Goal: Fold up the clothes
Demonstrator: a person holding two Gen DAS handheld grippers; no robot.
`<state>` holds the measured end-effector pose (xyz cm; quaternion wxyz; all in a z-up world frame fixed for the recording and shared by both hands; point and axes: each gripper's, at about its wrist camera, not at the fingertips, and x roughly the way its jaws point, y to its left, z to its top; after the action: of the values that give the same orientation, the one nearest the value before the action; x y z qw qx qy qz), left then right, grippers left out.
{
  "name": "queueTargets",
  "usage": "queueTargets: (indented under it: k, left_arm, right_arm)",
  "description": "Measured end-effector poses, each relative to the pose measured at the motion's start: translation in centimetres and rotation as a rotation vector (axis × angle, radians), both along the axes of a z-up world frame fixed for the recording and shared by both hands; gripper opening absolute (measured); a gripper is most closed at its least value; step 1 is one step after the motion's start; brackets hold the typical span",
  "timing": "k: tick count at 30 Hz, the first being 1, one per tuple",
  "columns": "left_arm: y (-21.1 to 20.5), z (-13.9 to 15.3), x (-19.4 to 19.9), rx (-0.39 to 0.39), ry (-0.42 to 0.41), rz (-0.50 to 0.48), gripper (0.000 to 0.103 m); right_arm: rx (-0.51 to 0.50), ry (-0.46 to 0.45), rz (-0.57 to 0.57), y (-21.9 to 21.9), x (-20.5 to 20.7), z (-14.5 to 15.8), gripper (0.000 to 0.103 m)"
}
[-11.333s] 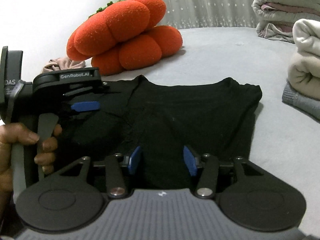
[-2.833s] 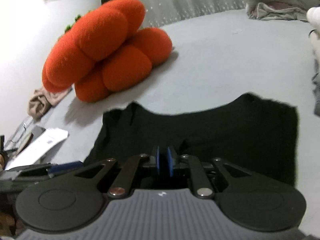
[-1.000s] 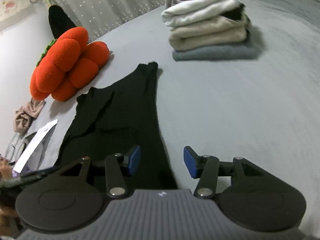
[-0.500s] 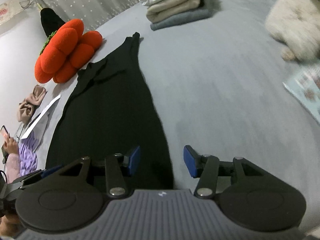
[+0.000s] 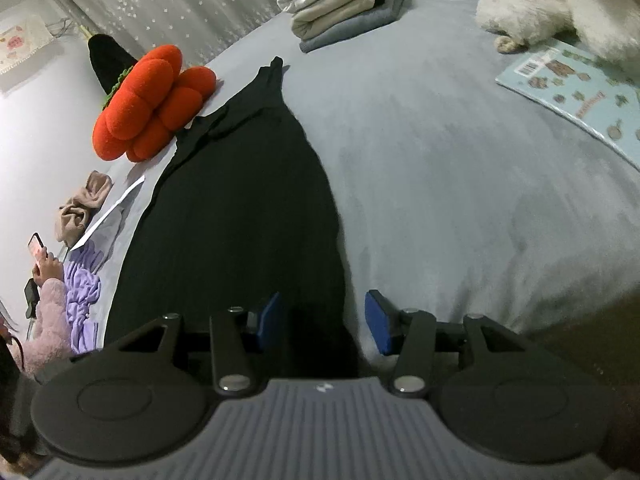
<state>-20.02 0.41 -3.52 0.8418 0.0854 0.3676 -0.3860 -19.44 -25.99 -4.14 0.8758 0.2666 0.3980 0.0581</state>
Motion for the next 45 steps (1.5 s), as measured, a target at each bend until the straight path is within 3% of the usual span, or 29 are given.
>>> queueTargets:
  k: [3, 9, 16, 23, 26, 28, 31, 45]
  left_arm:
    - [-0.2, 1.3, 0.9, -0.043, 0.024, -0.03, 0.052]
    - [-2.1, 2.6, 6.9, -0.155, 0.105, 0.045, 0.05]
    - [-7.9, 1.8, 15.2, -0.195, 0.175, 0.164, 0.05]
    - [-11.7, -0.5, 21.2, -0.2, 0.181, 0.336, 0.049]
    - [-12.5, -1.4, 22.4, -0.23, 0.157, 0.392, 0.046]
    - [-12.7, -1.7, 22.8, -0.243, 0.134, 0.429, 0.038]
    - [-12.7, -2.2, 23.2, -0.25, 0.121, 0.479, 0.005]
    - [-7.8, -1.8, 23.9, -0.408, 0.201, 0.517, 0.003]
  right_arm:
    - [-0.003, -0.009, -0.001, 0.4, -0.8, -0.1, 0.05]
    - [-0.06, -0.018, 0.018, 1.5, -0.7, 0.0, 0.041]
    - [-0.11, -0.035, 0.024, 2.1, -0.2, -0.1, 0.034]
    - [-0.14, -0.037, 0.03, 2.3, 0.0, -0.5, 0.024]
    - [-0.148, -0.044, 0.041, 2.4, 0.1, -0.5, 0.021]
    - [-0.152, -0.048, 0.049, 2.5, 0.2, -0.5, 0.014]
    - [-0.152, -0.055, 0.059, 2.6, 0.2, -0.4, 0.009]
    - [-0.282, -0.146, 0.175, 5.0, -1.0, 3.3, 0.007]
